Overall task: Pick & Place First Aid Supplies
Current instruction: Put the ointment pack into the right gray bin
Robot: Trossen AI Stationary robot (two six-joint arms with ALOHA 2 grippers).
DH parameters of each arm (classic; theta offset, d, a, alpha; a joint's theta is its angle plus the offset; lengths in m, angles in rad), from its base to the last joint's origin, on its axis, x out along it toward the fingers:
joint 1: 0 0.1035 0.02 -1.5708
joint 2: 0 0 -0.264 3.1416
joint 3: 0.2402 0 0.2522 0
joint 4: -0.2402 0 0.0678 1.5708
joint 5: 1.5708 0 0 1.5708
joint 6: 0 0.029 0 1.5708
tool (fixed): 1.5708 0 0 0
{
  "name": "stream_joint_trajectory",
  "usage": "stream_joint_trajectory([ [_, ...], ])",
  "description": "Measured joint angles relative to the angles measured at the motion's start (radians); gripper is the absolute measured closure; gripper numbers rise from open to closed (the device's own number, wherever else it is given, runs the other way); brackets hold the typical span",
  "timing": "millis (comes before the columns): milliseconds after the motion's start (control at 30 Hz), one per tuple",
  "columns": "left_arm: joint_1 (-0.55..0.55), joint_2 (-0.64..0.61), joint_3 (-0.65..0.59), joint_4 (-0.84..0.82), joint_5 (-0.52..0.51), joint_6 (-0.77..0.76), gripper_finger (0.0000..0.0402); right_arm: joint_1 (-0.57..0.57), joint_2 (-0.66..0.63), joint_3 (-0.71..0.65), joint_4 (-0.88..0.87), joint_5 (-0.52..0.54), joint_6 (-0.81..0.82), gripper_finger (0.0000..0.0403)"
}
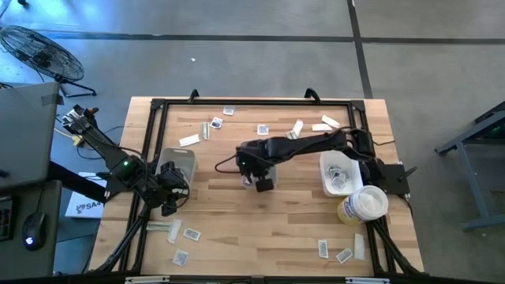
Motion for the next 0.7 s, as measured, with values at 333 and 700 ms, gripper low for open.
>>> stream_joint_trajectory([
  [333, 0.0, 0.0, 0.0, 0.0, 0.0, 0.0, 0.0273, -0.005, -0.019, 0.0, -0.018, 0.086, 0.025, 0.0302],
  [700, 0.0, 0.0, 0.0, 0.0, 0.0, 0.0, 0.0273, 0.123, -0.214, 0.0, -0.126, 0.057, 0.316, 0.0248],
])
